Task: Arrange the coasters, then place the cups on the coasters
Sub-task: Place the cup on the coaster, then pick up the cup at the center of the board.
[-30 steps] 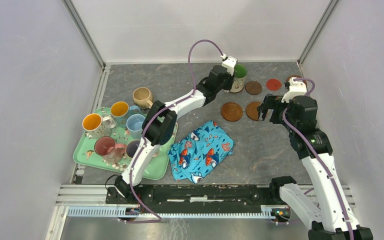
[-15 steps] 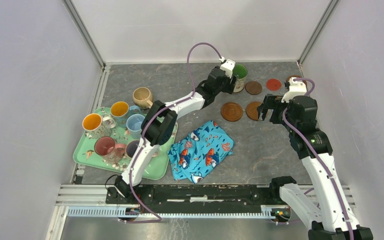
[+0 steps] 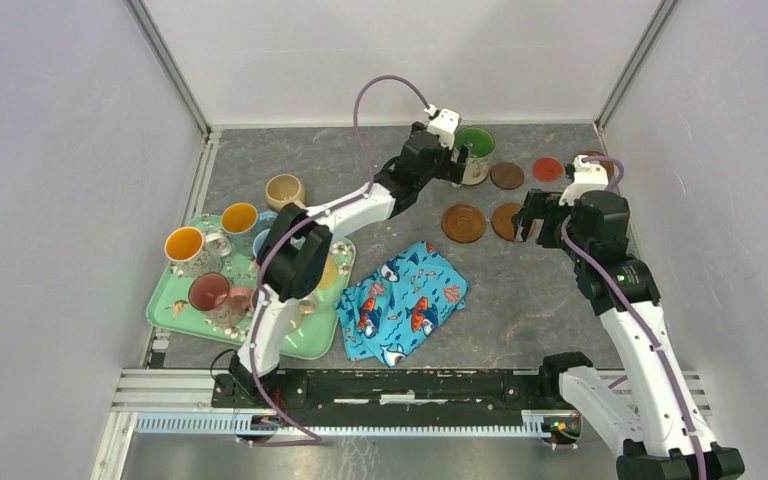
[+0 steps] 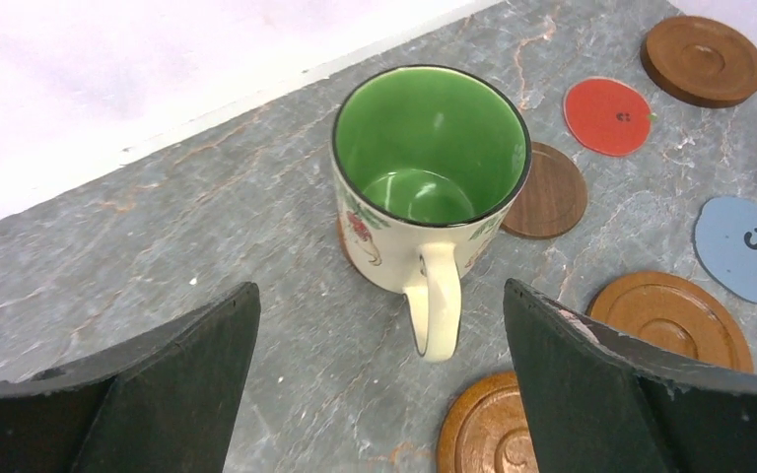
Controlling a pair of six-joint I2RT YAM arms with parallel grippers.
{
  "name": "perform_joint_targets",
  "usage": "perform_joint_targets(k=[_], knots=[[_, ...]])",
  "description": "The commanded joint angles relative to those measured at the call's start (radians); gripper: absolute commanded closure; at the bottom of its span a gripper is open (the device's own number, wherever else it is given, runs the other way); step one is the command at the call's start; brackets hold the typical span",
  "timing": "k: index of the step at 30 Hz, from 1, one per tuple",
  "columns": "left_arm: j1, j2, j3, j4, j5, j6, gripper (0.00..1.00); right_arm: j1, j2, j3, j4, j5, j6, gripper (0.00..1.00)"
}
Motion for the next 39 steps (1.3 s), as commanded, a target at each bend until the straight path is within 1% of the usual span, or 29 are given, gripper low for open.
perform_joint_targets(k=[1,3,7,9,17,22,28,30,34,36,39], knots=[[-0.004,-0.165,-0.088,0.038,-0.073,-0.031,0.01,0.004,0.012,-0.019,0.064,-0.012,-0.004,0.02],[-0.004,-0.218,-0.136,0.010,-0.091,-0.073,0.00,0.004,0.024,-0.028,0.072,-0.033,-0.003,0.02],[-0.004,-0.333,-0.226,-0.129,-0.151,-0.209,0.00,0.004,0.040,-0.042,0.083,-0.045,-0.010,0.02],[-0.004,-0.422,-0.310,-0.190,-0.184,-0.283,0.00,0.004,0.037,-0.052,0.094,-0.044,-0.013,0.02],[-0.004,-0.735,-0.657,-0.396,-0.285,-0.453,0.00,0.005,0.015,-0.111,0.127,-0.060,-0.020,0.02],[-0.004,-0.910,-0.789,-0.517,-0.342,-0.557,0.00,0.008,0.018,-0.135,0.134,-0.063,-0.029,0.02],[-0.003,-1.060,-0.861,-0.679,-0.427,-0.668,0.00,0.021,0.043,-0.151,0.162,-0.075,-0.027,0.02],[-0.003,-1.087,-0.868,-0.722,-0.444,-0.708,0.00,0.033,0.054,-0.148,0.168,-0.075,-0.026,0.02],[0.000,-1.113,-0.850,-0.838,-0.523,-0.811,0.00,0.055,0.075,-0.139,0.180,-0.065,-0.023,0.02],[0.009,-1.123,-0.849,-0.852,-0.555,-0.825,0.00,0.069,0.089,-0.139,0.194,-0.065,-0.018,0.02],[0.062,-1.111,-0.846,-0.806,-0.559,-0.789,0.00,0.098,0.110,-0.135,0.201,-0.062,-0.011,0.02]])
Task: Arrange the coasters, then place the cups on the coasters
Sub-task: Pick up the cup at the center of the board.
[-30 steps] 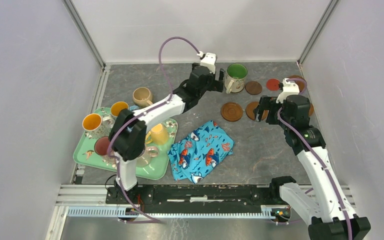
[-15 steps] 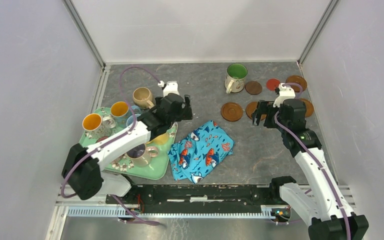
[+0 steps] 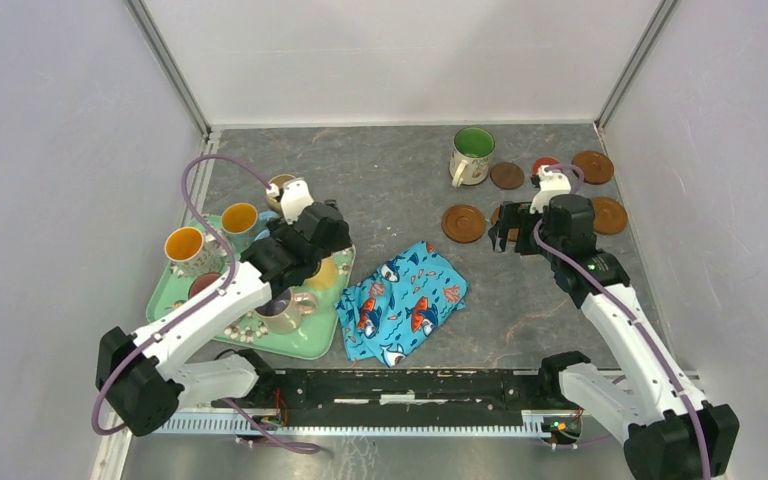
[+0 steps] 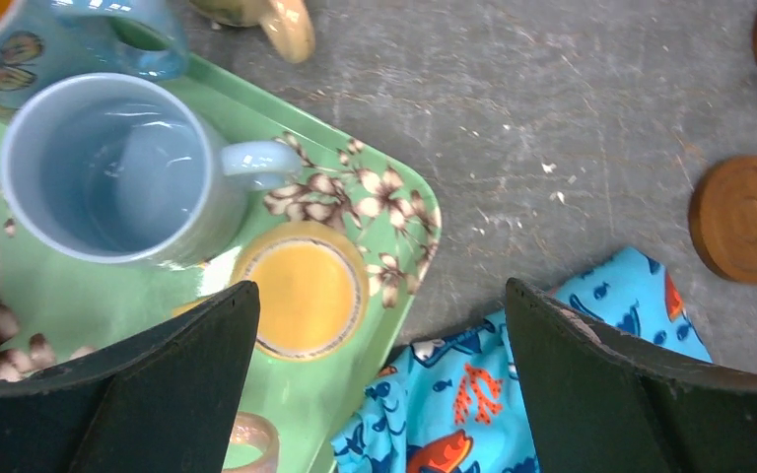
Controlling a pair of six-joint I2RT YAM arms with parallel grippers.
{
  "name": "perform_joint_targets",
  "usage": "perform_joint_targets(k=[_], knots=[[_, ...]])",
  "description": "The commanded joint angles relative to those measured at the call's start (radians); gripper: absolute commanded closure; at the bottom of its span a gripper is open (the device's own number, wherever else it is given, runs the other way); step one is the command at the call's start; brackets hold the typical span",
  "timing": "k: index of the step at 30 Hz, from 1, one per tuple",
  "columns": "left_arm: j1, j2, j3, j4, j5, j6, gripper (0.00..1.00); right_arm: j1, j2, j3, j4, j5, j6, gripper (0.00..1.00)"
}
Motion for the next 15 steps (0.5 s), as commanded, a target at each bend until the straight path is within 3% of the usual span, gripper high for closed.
perform_joint_targets(k=[1,8,15], knots=[[0.083,0.008,0.024,0.009,-0.071,-0.047,0.00,0.040,0.025,0.019,0.053,0.001,0.004,0.02],[0.251,0.188,0.120,0.136,-0.059,0.022,0.00,0.072,0.015,0.041,0.045,0.022,0.013,0.02],[0.305,0.413,0.256,0.174,-0.119,0.024,0.04,0.074,-0.019,0.048,0.025,0.035,0.009,0.02]])
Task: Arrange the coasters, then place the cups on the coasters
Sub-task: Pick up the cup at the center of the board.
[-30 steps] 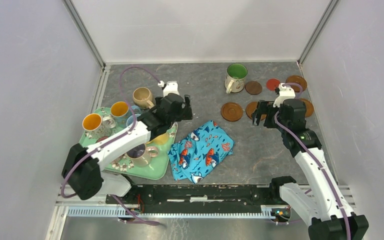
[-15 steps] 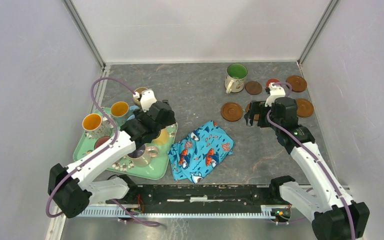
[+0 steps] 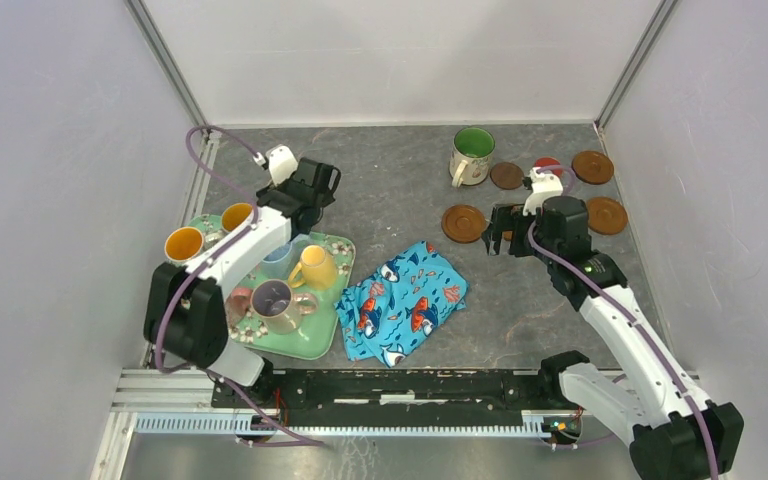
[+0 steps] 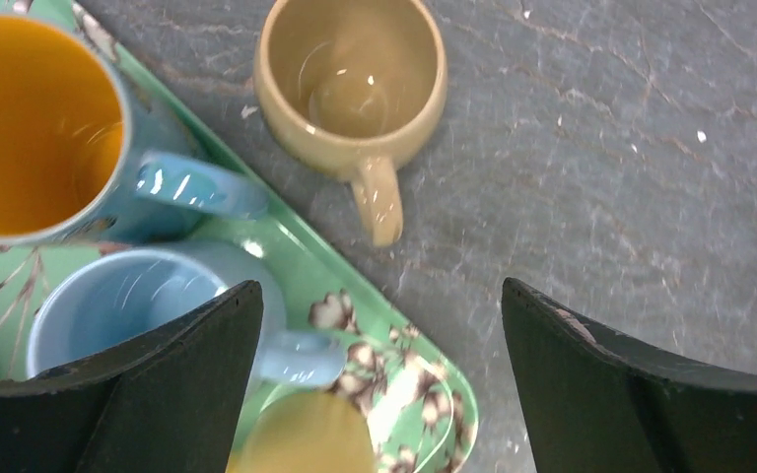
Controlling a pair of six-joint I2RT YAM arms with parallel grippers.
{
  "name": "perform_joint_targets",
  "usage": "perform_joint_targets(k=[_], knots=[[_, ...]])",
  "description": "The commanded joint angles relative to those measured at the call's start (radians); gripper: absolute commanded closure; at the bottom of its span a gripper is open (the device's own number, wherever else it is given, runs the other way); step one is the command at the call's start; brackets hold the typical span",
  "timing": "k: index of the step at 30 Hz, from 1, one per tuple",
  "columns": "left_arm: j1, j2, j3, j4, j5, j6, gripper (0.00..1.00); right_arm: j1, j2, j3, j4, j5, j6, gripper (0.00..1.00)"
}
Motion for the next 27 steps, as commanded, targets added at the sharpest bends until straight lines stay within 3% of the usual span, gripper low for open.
perform_joint_targets(k=[1,7,19,27], knots=[[0.020,0.110,0.099,0.073,-0.085,0.024,0.05,0.004,-0.041,0.047,0.009,0.025,0.004,0.02],[0.058,0.249,0.153,0.081,-0.120,0.005,0.12,0.004,-0.066,0.050,-0.013,0.038,-0.003,0.02],[0.102,0.411,0.229,0.103,-0.058,-0.018,0.37,0.005,-0.084,0.063,-0.051,0.070,-0.021,0.02],[0.117,0.448,0.225,0.103,-0.039,-0.055,0.42,0.004,-0.090,0.057,-0.054,0.067,-0.020,0.02]])
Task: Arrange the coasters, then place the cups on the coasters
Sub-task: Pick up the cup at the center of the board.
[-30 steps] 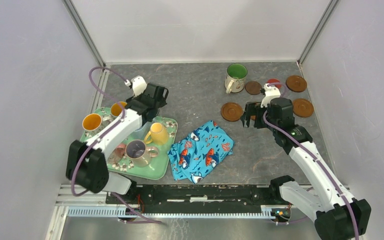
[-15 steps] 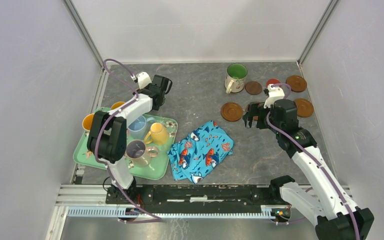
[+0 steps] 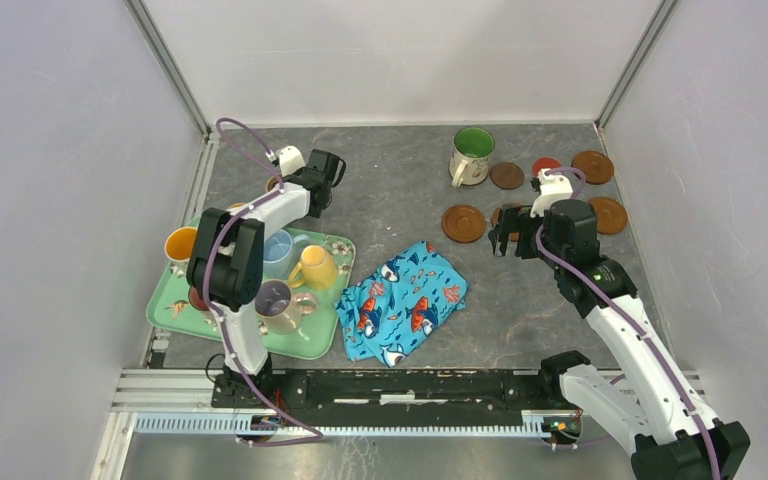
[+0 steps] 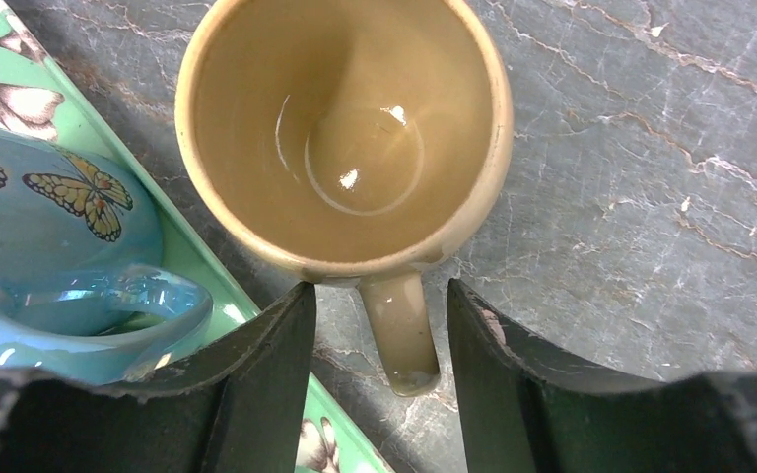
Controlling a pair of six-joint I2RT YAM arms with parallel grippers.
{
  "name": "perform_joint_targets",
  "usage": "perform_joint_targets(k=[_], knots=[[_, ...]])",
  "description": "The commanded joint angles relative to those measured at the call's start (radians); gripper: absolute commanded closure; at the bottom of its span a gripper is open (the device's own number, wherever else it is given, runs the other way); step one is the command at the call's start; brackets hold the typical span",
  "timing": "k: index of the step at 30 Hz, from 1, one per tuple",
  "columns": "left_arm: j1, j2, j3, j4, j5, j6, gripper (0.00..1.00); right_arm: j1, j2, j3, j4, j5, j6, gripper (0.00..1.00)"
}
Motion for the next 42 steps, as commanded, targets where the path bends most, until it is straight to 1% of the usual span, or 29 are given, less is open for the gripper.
perform_joint_targets(k=[1,7,10,13,16,18,19,24,30,36,42], knots=[[0.015,0.027,0.028,0.035,-0.001,-0.057,0.43,0.005,-0.017,0.038,0.005,0.017,-0.016,0.02],[0.016,0.052,0.031,0.043,0.015,-0.072,0.46,0.004,-0.016,0.044,0.003,0.021,-0.015,0.02],[0.017,0.064,0.035,0.044,0.031,-0.080,0.52,0.006,-0.015,0.043,0.002,0.022,-0.013,0.02],[0.017,0.066,0.034,0.053,0.042,-0.078,0.65,0.005,-0.019,0.044,0.002,0.024,-0.010,0.02],[0.017,0.059,0.031,0.064,0.053,-0.065,0.85,0.003,-0.023,0.046,0.004,0.023,-0.006,0.02],[0.016,0.050,0.026,0.079,0.065,-0.047,0.96,0.005,-0.023,0.046,0.006,0.023,-0.004,0.02],[0.016,0.045,0.026,0.083,0.072,-0.040,0.98,0.004,-0.024,0.046,0.005,0.024,-0.004,0.02],[0.012,0.007,0.014,0.113,0.109,0.016,0.98,0.004,-0.032,0.042,0.011,0.036,0.005,0.02],[-0.025,-0.060,0.018,0.172,0.142,0.147,0.98,0.005,-0.048,0.043,0.023,0.052,0.015,0.02],[-0.100,-0.120,0.029,0.225,0.145,0.274,0.98,0.004,-0.051,0.049,0.027,0.064,0.019,0.02],[-0.183,-0.162,0.041,0.251,0.204,0.365,0.98,0.005,-0.060,0.056,0.025,0.082,0.020,0.02]])
